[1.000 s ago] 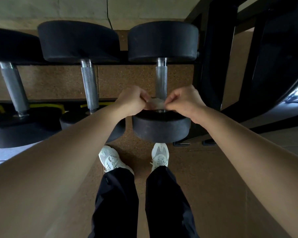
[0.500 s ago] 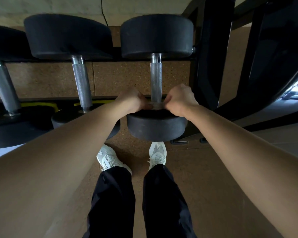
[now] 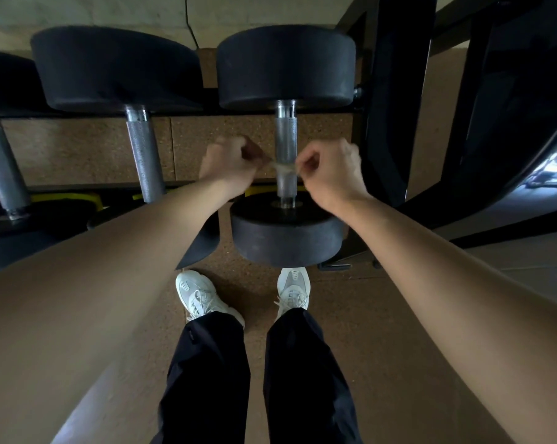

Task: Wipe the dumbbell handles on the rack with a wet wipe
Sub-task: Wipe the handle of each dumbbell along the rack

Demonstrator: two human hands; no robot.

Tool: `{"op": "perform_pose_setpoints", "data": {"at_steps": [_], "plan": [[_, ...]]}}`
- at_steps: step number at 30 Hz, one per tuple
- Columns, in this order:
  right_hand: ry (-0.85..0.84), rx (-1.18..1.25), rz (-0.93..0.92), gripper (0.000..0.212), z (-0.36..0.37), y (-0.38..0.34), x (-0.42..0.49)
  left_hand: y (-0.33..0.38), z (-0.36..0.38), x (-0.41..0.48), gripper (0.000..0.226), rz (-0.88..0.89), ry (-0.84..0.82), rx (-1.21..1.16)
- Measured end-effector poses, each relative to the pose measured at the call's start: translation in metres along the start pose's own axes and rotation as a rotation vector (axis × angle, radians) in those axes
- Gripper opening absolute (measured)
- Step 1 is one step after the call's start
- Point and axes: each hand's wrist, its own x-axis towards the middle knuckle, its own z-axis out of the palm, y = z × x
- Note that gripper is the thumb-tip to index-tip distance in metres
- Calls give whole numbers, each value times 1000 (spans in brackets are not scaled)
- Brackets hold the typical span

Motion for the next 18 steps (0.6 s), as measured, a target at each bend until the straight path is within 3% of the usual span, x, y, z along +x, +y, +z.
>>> {"op": "perform_pose_setpoints", "data": {"at_steps": [4, 8, 12, 18], "plan": [[121, 6, 38, 21, -12, 8, 14, 18, 3, 1, 7, 35, 72, -144], [-97, -9, 67, 8, -9, 7, 4, 1, 0, -5, 11, -13, -103, -67], [-285, -52, 70, 6, 3, 0, -12, -26, -3, -13, 11, -59, -307, 200], [-303, -206, 166, 11, -7, 13, -8, -5, 6, -15, 21, -102, -373, 145]]}}
